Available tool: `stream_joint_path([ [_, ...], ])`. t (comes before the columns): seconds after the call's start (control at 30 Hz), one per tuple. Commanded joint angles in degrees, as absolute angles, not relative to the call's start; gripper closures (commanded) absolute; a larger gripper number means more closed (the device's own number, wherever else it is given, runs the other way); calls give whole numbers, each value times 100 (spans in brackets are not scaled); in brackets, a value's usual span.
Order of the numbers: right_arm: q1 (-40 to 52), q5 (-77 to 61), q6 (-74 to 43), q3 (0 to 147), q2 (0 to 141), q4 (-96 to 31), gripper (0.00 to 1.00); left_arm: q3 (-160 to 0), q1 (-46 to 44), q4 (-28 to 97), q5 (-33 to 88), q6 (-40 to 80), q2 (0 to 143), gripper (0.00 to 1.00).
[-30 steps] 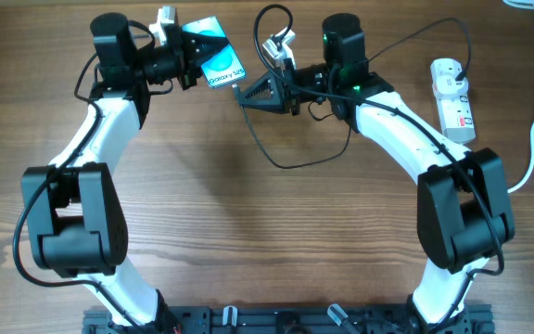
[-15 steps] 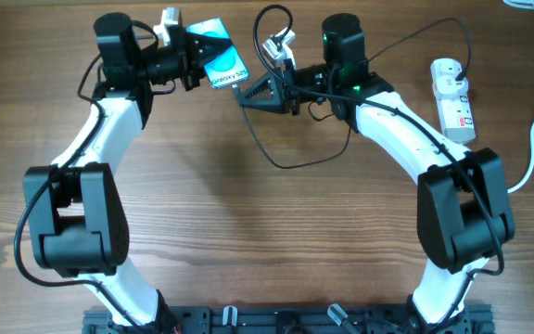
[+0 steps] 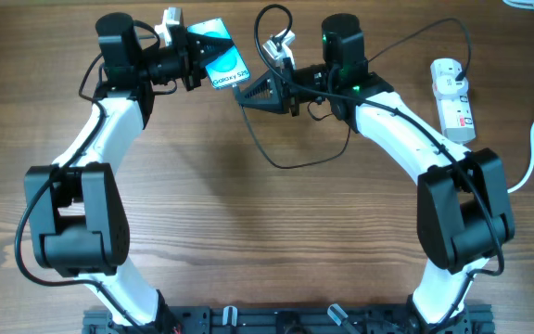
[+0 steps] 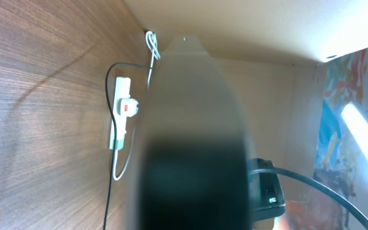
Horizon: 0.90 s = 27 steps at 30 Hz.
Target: Plug charger to phone and switch on socket
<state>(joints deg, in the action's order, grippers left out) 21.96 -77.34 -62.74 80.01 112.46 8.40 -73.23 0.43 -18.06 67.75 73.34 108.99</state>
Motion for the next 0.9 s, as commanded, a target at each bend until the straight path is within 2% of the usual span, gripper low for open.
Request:
stream_joint_path([
  [0.0,2211,-7277,-6624,8012,11115,827,96,-7382,21,-1870,7028,7223,10871,96],
  [0.33,2174,-6875,-6735,8012,11115,952,96,-7382,21,-1868,7463,7227,10871,96],
  [0.57,2027,-7266,-6272,8012,11115,965,96,-7382,21,-1863,8038,7251,10871,96],
  [0.87,2040,-7181,-6300,8012,11115,967,96,-7382,-204,-1865,7922,7249,10871,96],
])
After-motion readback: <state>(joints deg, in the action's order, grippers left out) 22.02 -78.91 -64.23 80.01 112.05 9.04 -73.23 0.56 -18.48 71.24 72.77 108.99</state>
